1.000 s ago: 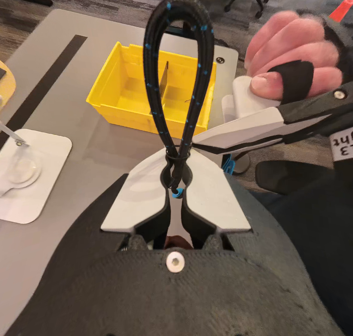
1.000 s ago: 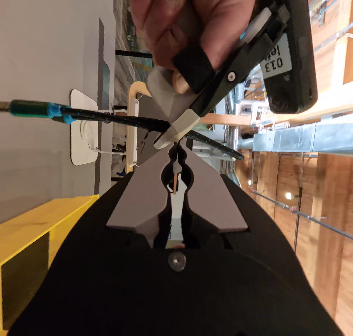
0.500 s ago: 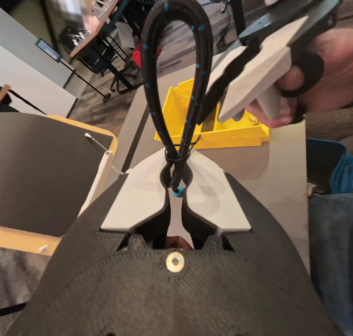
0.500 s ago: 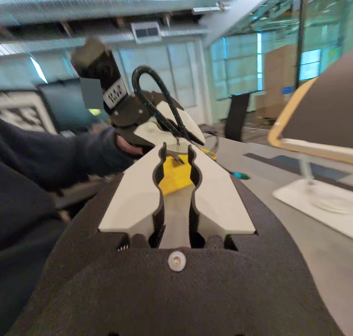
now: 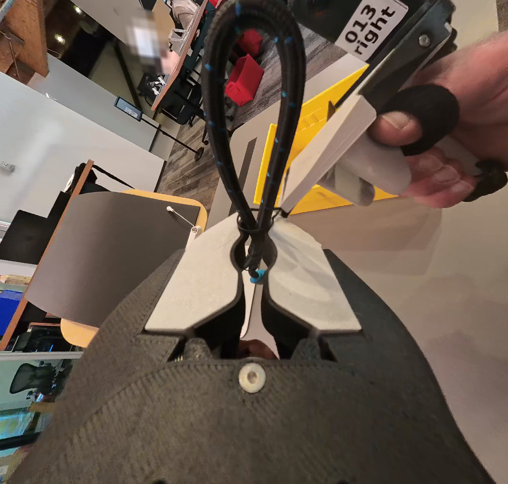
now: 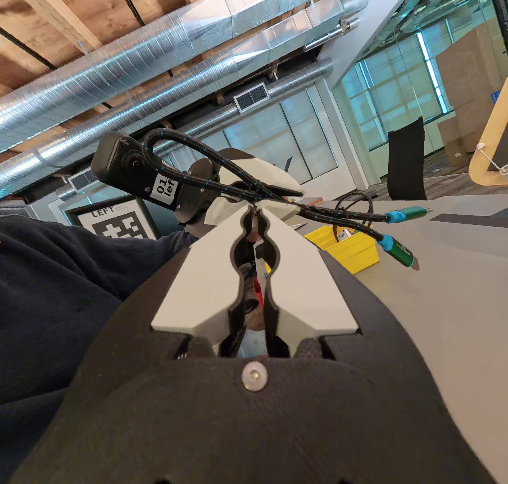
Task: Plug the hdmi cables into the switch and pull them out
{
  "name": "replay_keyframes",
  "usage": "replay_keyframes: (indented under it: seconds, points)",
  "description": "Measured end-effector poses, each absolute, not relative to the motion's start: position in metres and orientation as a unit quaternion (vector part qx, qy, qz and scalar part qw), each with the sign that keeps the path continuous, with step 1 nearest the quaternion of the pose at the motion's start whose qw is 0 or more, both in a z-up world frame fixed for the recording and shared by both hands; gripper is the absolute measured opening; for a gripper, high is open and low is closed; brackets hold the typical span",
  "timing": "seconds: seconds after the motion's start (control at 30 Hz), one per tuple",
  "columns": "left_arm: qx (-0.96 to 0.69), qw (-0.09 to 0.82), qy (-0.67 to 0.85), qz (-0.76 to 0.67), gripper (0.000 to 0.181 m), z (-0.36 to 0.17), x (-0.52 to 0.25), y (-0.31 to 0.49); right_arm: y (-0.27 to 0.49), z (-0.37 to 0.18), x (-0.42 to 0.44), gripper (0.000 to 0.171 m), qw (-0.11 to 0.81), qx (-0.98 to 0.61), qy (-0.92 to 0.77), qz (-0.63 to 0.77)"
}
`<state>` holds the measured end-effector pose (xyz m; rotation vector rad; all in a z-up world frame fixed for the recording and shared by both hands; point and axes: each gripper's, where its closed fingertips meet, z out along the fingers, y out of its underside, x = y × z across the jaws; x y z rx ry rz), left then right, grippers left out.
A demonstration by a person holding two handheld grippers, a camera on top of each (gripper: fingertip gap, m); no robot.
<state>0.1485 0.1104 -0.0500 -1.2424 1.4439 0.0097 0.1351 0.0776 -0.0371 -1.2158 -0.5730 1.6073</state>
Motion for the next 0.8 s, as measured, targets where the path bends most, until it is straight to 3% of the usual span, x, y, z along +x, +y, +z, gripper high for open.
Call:
replay_keyframes:
  seconds: [0.2,0.43,0.57,0.8]
  points:
    - [-0.537,0.576,0.616,0.007,0.006,-0.05,0.148,0.111,0.077,-0.037,0.135,0.0,0.548,-0.514,-0.264,0.605]
    - [-0.608,0.51,0.605,-0.06,0.006,-0.061,0.147,0.109,0.082,-0.038,0.139,0.0,0.673,-0.549,-0.402,0.29]
    - [-0.653,0.448,0.594,-0.145,0.007,-0.069,0.149,0.103,0.085,-0.037,0.141,0.0,0.69,-0.539,-0.459,0.153]
    - [-0.637,0.44,0.587,-0.238,0.009,-0.068,0.156,0.091,0.079,-0.028,0.143,0.0,0.676,-0.535,-0.449,0.234]
